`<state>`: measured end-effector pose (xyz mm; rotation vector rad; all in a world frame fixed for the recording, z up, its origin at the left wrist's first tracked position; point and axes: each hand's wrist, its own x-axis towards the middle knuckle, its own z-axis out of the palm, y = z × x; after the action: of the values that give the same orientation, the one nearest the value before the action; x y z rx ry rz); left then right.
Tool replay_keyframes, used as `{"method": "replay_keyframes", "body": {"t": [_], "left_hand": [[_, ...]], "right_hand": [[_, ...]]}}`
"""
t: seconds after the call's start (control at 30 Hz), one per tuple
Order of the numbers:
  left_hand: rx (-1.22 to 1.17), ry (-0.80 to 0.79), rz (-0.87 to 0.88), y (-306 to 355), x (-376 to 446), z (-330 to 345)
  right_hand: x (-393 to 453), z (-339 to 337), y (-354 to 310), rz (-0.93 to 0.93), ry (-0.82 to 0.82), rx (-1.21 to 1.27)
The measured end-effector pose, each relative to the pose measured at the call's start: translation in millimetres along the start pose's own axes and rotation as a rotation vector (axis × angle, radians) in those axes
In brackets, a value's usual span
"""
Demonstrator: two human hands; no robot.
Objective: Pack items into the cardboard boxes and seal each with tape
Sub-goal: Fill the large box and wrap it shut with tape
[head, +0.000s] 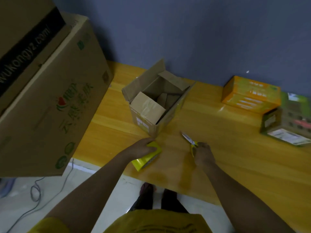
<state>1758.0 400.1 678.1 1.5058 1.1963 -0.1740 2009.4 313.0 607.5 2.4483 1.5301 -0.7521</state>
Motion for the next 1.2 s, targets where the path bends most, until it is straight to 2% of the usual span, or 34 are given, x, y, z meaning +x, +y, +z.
{"method": "replay_keyframes", "body": {"t": [0.07,0.13,0.3,0.37,0.43,0.5,0.57,0.63,0.77,0.9,0.97,1.03,1.1,1.2], "left_hand": [[-0.001,-0.031,0.036,9,7,11],[-0.029,-0.040,0.079,17,17,24],[-0.312,-0.064,0.141,55,39,61],[-0.470,-0.101,0.137,71,49,75],[-0.492,-0.193,0.123,88,57,86],[-0.309,-0.207,0.171,107,67,99],[-0.072,-0.064,0.219,121,77,112],[0.084,0.045,0.234,129,81,119],[0.103,0.077,0.395,137,67,117],[-0.100,0.094,0.515,141,37,101],[-0.168,0.239,0.597,138,21,87],[-0.212,0.463,0.723,137,5,68],[-0.257,0.645,0.789,133,-1,44],[-0.181,0.845,0.756,121,3,-1]], "right_hand": [[-8,-9,-2,-0.036,0.035,0.111],[-27,-17,-8,-0.036,0.002,0.385],[-68,-23,-29,0.093,-0.203,1.386],[-74,-26,-20,-0.007,-0.089,1.499],[-78,-32,-4,-0.034,0.067,1.441],[-79,-39,17,-0.045,0.215,1.305],[-76,-39,43,-0.032,0.371,1.064],[-70,-36,69,-0.007,0.454,0.738],[-58,-18,111,0.152,0.241,0.272],[-55,-8,112,0.183,-0.017,0.076],[-54,-18,100,0.221,-0.044,-0.041],[-55,-41,79,0.210,-0.003,-0.160],[-52,-66,53,0.094,0.179,-0.116],[-54,-97,-3,-0.255,0.528,0.181]]}}
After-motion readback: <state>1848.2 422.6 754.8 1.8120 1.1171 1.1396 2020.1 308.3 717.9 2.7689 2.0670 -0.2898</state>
